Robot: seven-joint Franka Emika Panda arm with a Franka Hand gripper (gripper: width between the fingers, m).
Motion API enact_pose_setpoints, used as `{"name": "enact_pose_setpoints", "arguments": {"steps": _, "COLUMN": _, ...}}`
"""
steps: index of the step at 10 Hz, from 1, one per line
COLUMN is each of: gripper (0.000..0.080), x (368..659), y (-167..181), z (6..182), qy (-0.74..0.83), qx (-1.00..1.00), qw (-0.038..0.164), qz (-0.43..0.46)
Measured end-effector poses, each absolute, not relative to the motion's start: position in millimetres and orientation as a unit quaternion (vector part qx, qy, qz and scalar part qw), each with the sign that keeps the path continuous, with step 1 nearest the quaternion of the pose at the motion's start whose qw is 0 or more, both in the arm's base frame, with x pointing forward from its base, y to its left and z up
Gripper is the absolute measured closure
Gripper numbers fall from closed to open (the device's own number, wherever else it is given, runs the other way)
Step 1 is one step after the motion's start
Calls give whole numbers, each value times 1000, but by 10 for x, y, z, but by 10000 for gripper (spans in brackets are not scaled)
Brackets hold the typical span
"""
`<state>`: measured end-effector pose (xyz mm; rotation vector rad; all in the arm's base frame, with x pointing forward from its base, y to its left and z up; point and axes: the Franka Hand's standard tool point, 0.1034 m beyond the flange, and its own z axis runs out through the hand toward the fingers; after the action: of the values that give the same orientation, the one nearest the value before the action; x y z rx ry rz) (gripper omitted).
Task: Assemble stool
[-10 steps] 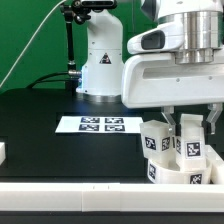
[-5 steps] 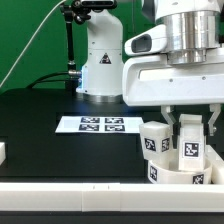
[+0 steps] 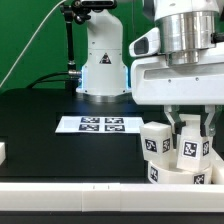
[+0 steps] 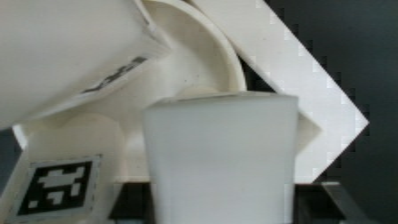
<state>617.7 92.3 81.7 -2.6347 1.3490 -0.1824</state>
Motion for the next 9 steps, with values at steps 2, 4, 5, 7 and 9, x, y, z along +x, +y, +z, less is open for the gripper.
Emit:
{"name": "enact_pose_setpoints", "arguments": {"steps": 2, "gripper": 461, "x": 6176, "y": 931, "z": 817, "qy": 518, "qx": -848, "qw": 97, "qz": -53}}
{"name": "enact_pose_setpoints", "arguments": {"steps": 4, "gripper": 461, "x": 6187, "y": 915, "z": 823, "qy": 594, "qx": -796, "qw": 113, "qz": -42}}
{"name": "enact_pose_setpoints", "arguments": {"steps": 5, "gripper": 461, "x": 6193, "y": 899, "z": 824, "qy": 632, "qx": -764, "qw": 123, "qz": -40}}
{"name": "enact_pose_setpoints", "arguments": {"steps": 7, "gripper": 461, "x": 6190, "y": 864, "z": 822, "qy": 719, "qx": -679, "qw": 145, "qz": -29}}
{"name": "enact_pose_setpoints", "arguments": {"steps": 9, "gripper": 461, "x": 6168, "y": 845, "z": 806, "qy": 797, "qx": -582, "qw": 161, "qz": -1}}
